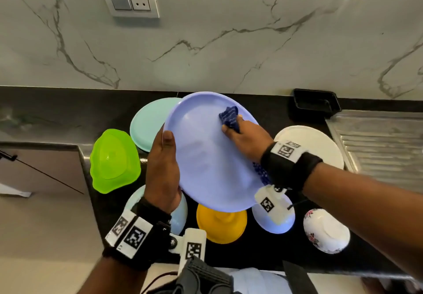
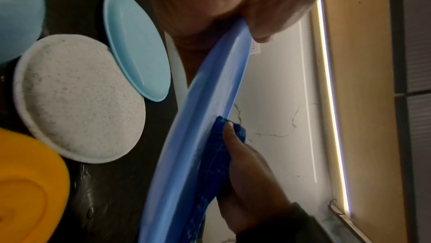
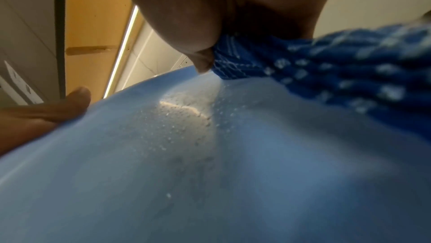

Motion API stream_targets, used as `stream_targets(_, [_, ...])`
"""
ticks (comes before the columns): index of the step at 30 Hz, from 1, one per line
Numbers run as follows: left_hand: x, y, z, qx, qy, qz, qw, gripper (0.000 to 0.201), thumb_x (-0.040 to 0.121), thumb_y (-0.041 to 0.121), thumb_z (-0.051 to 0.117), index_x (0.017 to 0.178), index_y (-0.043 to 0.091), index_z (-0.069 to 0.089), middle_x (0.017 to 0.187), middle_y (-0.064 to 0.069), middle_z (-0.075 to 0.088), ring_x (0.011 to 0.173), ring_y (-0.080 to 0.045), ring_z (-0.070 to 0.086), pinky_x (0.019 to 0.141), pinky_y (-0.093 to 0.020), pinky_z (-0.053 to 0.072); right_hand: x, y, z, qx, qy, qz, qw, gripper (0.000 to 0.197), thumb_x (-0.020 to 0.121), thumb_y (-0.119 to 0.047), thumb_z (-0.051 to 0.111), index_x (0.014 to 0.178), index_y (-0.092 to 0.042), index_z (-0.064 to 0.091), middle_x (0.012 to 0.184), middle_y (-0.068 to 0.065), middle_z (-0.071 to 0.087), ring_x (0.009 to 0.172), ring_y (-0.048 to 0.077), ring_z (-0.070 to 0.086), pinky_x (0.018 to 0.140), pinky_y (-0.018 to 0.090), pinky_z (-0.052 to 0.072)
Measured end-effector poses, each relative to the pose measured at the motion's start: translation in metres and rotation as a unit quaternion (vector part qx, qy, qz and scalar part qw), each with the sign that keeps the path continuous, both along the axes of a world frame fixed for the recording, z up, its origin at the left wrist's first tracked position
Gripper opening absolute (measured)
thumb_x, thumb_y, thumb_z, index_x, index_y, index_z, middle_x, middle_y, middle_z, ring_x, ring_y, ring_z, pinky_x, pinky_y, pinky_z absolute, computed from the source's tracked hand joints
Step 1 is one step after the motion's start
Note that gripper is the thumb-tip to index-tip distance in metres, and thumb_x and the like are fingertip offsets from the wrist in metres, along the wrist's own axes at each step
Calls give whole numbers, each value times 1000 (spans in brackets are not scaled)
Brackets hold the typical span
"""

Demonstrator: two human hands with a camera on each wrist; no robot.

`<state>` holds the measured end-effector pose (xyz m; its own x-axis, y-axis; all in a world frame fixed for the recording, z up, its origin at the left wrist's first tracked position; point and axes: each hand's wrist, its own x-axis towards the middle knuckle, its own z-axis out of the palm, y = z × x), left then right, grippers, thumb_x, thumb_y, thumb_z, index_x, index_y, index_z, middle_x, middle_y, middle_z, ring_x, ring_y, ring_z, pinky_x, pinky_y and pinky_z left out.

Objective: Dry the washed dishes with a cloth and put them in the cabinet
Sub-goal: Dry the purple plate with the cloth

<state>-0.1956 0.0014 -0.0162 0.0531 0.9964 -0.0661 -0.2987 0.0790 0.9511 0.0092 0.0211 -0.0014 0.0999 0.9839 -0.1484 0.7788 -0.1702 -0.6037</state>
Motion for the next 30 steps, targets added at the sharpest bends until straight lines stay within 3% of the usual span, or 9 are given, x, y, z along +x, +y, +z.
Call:
stream_targets(3, [2,-1,5,-14,10,-34,999,49,107,41,38,143,12,54,139,-7,63,130,-24,59,114,-53,42,-21,9,3,25,34,57,997,71,102,-49,43,159,-15,16,163,7,25,150,26,22,120,40,21])
stream_targets(7, [3,3,20,-46,-10,-41,998,65,98,58,31,139,16,58,134,-9,67,124,-24,64,112,-53,45,-48,-18,17,32,-13,292,956,71,104,-29,48,159,-21,4,167,-1,-5,150,10,-13,123,41,-10])
stream_targets(9, [3,6,24,-57,-33,-31,997,68,89,67,30,133,26,61,128,-10,70,119,-29,67,107,-56,47,-46,-38,16,42,-69,388,918,69,104,-26,46,159,-25,4,165,-8,-12,150,10,-20,122,40,-13])
stream_targets(11, [5,4,25,-51,-44,-42,997,71,90,70,24,136,29,58,129,-10,69,119,-31,66,106,-53,48,-38,-50,16,15,-92,417,904,69,105,-25,41,157,-31,-3,162,-15,-18,149,10,-23,122,40,-14])
stream_targets(15, [14,-4,21,-12,-30,-34,999,74,94,67,27,145,19,52,137,-9,65,127,-28,62,113,-53,42,-39,-42,18,-2,-85,379,922,68,107,-33,37,157,-29,-9,163,-12,-19,149,9,-23,123,43,-10])
stream_targets(19, [14,-1,18,69,42,-26,996,49,107,40,41,148,14,47,148,-4,56,139,-20,50,119,-51,34,-41,7,24,34,33,210,977,69,104,-36,39,159,-20,1,167,-2,-7,154,18,-6,123,49,2])
stream_targets(24, [13,4,28,96,67,-18,993,50,99,41,46,145,22,49,142,3,60,131,-15,57,113,-49,44,-16,41,12,8,135,0,991,96,73,-51,36,159,-27,0,165,-1,12,151,26,15,121,49,16])
stream_targets(27, [12,3,30,88,32,-32,995,58,100,48,47,147,16,47,145,-4,59,135,-23,54,115,-55,39,-18,29,20,13,126,32,991,83,91,-39,42,159,-28,-3,167,-1,3,153,24,4,124,43,5])
stream_targets(30, [11,6,38,71,-3,-43,997,62,103,50,38,148,9,46,147,-14,56,138,-31,51,117,-59,34,-32,7,31,60,77,189,977,74,99,-12,46,158,-23,2,167,-1,-3,152,15,-9,123,39,-7])
